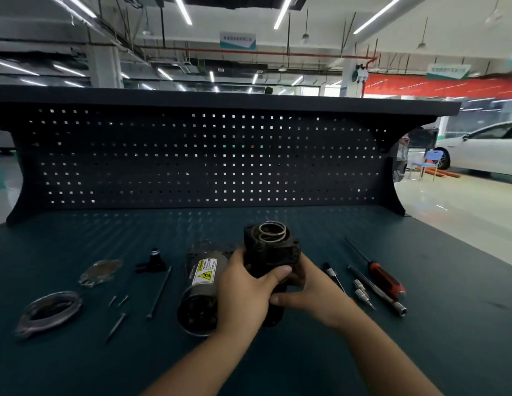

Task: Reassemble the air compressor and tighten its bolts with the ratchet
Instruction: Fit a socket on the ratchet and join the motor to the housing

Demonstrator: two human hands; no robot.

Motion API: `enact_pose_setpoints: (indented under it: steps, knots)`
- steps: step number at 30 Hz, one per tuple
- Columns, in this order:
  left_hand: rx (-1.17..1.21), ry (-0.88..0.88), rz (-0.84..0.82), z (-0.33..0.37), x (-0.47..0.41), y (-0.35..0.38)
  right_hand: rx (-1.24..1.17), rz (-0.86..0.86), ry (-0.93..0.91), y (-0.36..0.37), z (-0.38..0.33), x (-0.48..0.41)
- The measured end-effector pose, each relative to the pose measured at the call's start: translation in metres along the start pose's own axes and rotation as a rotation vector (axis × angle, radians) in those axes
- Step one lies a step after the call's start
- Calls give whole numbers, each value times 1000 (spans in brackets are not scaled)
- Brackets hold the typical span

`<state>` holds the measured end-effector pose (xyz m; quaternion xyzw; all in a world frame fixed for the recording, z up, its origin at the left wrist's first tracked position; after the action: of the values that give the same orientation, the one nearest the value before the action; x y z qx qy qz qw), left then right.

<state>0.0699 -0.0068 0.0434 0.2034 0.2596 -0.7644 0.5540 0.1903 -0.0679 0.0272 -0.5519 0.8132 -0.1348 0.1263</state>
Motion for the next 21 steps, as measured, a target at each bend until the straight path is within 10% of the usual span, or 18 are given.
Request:
enact_pose_setpoints:
  steps: [7, 21]
  knots:
    - [-450, 32, -245, -16, -38, 0, 16, 218, -6, 13, 16, -37]
    - [-385, -54, -293, -50, -60, -20, -51, 91, 30, 33, 37, -47]
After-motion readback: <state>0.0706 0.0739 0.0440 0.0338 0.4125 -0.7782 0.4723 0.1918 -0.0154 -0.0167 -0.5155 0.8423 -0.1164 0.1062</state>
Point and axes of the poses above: each hand's wrist, its own x-axis away from the middle knuckle, its own y-axis out of the palm, z = x × y, the point moved 7 cm from there along -x, towards the middle knuckle, and after that the axes turned 13 degrees about y, right-handed, at the moved point
